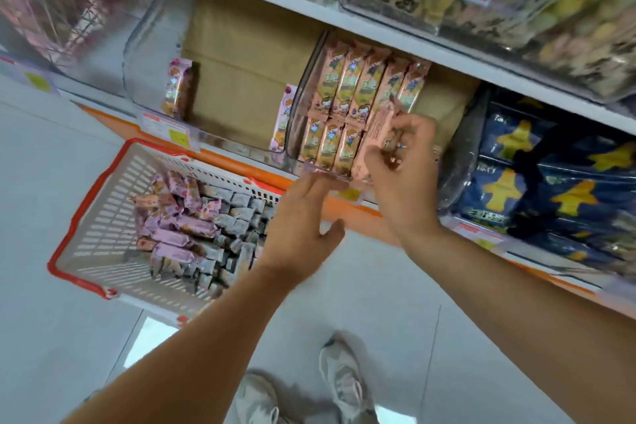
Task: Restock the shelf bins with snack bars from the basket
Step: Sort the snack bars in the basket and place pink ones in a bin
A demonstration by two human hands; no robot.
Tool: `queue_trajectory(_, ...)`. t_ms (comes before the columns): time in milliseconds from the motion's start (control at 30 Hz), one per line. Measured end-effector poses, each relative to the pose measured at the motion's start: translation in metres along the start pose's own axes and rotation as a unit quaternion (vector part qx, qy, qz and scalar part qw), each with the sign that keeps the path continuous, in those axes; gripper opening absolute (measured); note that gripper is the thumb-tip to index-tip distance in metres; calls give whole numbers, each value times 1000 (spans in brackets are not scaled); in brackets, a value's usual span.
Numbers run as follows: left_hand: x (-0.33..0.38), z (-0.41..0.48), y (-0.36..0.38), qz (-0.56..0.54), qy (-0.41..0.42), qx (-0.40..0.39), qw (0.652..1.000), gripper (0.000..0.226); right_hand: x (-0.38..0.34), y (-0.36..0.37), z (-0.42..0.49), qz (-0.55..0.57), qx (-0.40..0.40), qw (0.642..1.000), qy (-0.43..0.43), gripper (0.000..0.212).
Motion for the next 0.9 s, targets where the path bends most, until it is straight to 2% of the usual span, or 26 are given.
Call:
queue_trajectory(67,10,12,10,143,47,-74,986,62,-4,-23,25,-24,60,998,-17,31)
queue_trajectory(167,-4,15,29,302,-12,-218,928,81,6,-40,60,-116,123,986,-4,33)
queue_trajectory(233,-12,11,32,350,-37,-256,900,85,16,-47,81,-178,158,971,36,37)
queue_trajectory(333,-13,10,30,366,-26,-259,894,84,27,-54,103,-236,194,950,74,42)
queue_trajectory(400,-12,10,30,370,-24,-256,893,83,29,-52,110,-243,189,949,68,42)
queue_trajectory(533,-14,9,31,372,-32,-263,890,81,27,-37,110,-227,138,963,33,45)
queue_trajectory(667,-14,9,30,363,-28,-266,893,81,30,-29,100,-239,105,965,-11,68)
queue_trajectory(800,-17,8,31,358,-23,-266,895,81,42,-24,91,-226,59,972,18,91)
queue_trajectory(900,-17,7,32,350,-12,-247,904,80,44,-21,81,-250,51,966,30,88)
Point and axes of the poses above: each hand's wrist, its own z-axis towards the middle knuckle, its own y-axis out of the palm, x = y × z, the point moved 8 cm from there along z, towards the middle knuckle, and after that the axes turned 15 degrees about y, right-handed, at the moved point
